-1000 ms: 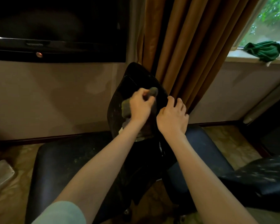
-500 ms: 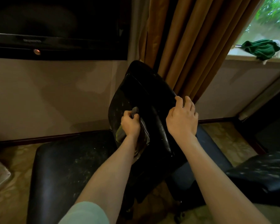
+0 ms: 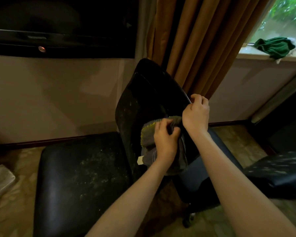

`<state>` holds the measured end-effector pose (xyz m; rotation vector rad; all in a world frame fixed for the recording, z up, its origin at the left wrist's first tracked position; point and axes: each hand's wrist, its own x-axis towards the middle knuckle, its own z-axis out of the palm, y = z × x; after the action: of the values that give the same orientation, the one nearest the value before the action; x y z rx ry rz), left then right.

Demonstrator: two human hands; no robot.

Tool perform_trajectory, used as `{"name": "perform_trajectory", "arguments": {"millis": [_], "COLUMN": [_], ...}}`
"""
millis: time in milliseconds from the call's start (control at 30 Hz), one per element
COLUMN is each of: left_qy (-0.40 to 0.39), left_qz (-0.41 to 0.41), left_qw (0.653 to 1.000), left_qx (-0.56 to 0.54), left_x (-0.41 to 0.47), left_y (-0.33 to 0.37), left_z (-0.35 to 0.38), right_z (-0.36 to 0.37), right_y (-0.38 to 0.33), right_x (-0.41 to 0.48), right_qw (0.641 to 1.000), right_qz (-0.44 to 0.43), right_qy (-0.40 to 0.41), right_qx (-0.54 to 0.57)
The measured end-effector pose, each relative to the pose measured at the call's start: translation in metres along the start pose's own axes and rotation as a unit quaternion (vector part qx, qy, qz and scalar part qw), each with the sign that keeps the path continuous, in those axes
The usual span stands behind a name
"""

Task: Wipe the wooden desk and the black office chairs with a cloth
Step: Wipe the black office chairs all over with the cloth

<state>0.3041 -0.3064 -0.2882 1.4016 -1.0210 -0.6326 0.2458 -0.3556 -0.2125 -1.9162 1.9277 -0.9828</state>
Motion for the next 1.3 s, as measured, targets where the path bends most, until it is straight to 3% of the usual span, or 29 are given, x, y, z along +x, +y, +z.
{"name": "perform_trajectory", "arguments": {"millis": [133, 333, 433, 600, 667, 733, 833, 933, 1033, 1167, 1300], "left_qy": [0.043, 0.014, 0.022, -0.020, -0.084, -0.167, -0.309, -0.374, -0.361, -0.310, -0.274], "left_qz": [-0.025, -0.258, -0.308, -0.283, -0.213, -0.122, -0.046, -0.014, -0.005, -0.053, -0.096], "left_qw": [0.999, 0.965, 0.949, 0.959, 0.973, 0.976, 0.946, 0.924, 0.931, 0.944, 0.948], "left_qx": [0.001, 0.038, 0.063, -0.005, -0.040, -0.069, -0.089, -0.077, -0.054, -0.100, -0.133], "left_x": [0.006, 0.011, 0.016, 0.032, 0.042, 0.055, 0.075, 0.095, 0.109, 0.119, 0.129], "left_y": [-0.012, -0.091, -0.101, -0.093, -0.078, -0.053, 0.000, 0.035, 0.047, 0.034, 0.022], "left_z": [-0.003, -0.042, -0.059, -0.091, -0.105, -0.120, -0.145, -0.165, -0.181, -0.201, -0.218], "right_z": [0.000, 0.004, 0.006, 0.013, 0.021, 0.030, 0.043, 0.043, 0.037, 0.047, 0.077], "right_y": [0.002, 0.003, -0.003, -0.009, -0.014, -0.022, -0.031, -0.045, -0.061, -0.058, -0.060], "right_x": [0.002, 0.000, -0.002, -0.015, -0.022, -0.025, -0.016, -0.010, -0.006, -0.012, -0.030], "right_qw": [0.999, 0.999, 0.997, 0.971, 0.960, 0.950, 0.925, 0.893, 0.872, 0.832, 0.856], "right_qz": [-0.010, -0.044, -0.075, -0.200, -0.250, -0.262, -0.240, -0.197, -0.100, 0.035, 0.107], "right_qy": [0.001, -0.001, -0.008, -0.017, -0.042, -0.136, -0.293, -0.384, -0.458, -0.531, -0.466], "right_qx": [0.038, 0.023, 0.003, -0.131, -0.116, -0.102, -0.023, 0.130, 0.139, 0.156, 0.198]}}
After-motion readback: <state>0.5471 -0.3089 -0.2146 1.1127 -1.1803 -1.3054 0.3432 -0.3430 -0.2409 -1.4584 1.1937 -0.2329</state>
